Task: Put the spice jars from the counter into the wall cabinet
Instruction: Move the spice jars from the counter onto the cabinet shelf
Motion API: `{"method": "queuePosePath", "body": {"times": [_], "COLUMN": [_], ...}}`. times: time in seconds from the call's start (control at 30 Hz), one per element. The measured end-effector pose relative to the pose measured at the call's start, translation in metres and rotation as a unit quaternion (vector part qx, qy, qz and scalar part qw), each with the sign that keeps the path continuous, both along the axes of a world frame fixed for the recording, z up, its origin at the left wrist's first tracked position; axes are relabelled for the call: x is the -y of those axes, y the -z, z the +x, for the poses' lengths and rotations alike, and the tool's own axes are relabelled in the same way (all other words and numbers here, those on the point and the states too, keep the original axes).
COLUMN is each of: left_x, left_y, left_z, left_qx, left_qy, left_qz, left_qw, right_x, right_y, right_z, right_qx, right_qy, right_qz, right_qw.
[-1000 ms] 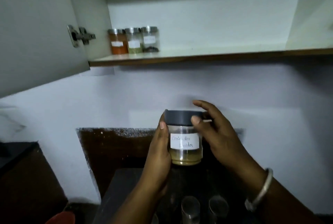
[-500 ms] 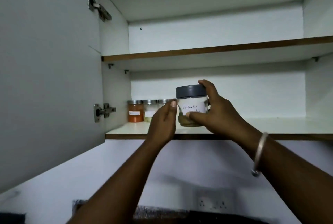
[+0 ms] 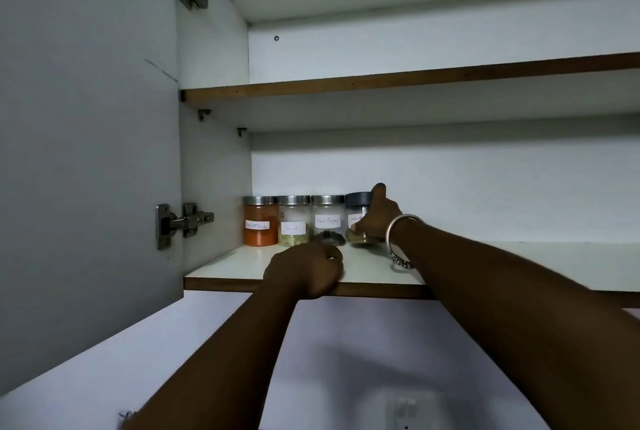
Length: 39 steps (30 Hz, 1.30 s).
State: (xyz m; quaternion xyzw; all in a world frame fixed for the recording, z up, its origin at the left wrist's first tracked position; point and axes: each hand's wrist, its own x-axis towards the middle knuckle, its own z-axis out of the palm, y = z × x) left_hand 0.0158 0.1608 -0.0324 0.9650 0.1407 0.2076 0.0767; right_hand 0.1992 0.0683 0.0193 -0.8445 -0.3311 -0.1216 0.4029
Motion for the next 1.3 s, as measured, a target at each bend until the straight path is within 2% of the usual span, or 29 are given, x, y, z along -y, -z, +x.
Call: {"method": "queuePosePath", "body": {"times": [0.27,0.33,0.4,0.47,0.53,0.67,0.7,0.83,0.9,1.0,1.1,1.17,1.23,1.3], "left_x": [0.001,0.001,0.001,0.002,0.004,0.008,0.011,0.020,0.029,0.053,0.079,0.100,0.122,0.141], "left_y": [0.000,-0.001,-0.001,0.001,0.002,0.007,0.010,0.014,0.021,0.040,0.071,0.102,0.146,0.198], "left_z": [0.003,0.002,0.002,0.002,-0.001,-0.011,-0.015,-0.022,-0.028,-0.042,-0.066,-0.087,-0.113,-0.143], "left_qx": [-0.008,-0.005,0.002,0.026,0.059,0.139,0.150,0.156,0.162,0.170,0.217,0.233,0.240,0.246], "left_qy": [-0.001,-0.001,0.002,0.000,-0.006,0.007,0.011,-0.017,-0.040,-0.061,0.000,0.072,0.134,0.148], "left_qz": [-0.008,-0.010,-0.012,-0.019,-0.030,-0.012,0.003,0.051,0.071,0.105,0.144,0.106,0.051,0.000], "left_qw": [1.000,1.000,1.000,0.999,0.998,0.990,0.989,0.986,0.983,0.978,0.966,0.964,0.960,0.958], "right_x": [-0.008,-0.003,0.008,0.019,0.032,0.052,0.057,0.076,0.092,0.120,0.145,0.159,0.168,0.176], "right_y": [0.011,0.011,0.010,0.009,0.008,0.011,0.017,0.038,0.049,0.067,0.092,0.116,0.157,0.208], "right_z": [0.017,0.012,0.006,-0.002,-0.016,-0.050,-0.059,-0.090,-0.110,-0.143,-0.172,-0.194,-0.221,-0.252], "right_qx": [-0.014,-0.010,0.012,-0.021,-0.063,0.010,0.002,-0.014,0.043,0.140,0.221,0.256,0.225,0.183], "right_qy": [0.022,0.019,0.062,0.083,0.064,0.016,-0.006,-0.037,-0.027,-0.016,-0.005,-0.031,-0.076,-0.090], "right_qz": [-0.051,-0.088,-0.142,-0.170,-0.205,-0.308,-0.316,-0.315,-0.329,-0.298,-0.270,-0.239,-0.197,-0.175], "right_qw": [0.998,0.996,0.988,0.982,0.975,0.951,0.949,0.948,0.943,0.944,0.937,0.936,0.951,0.963]}}
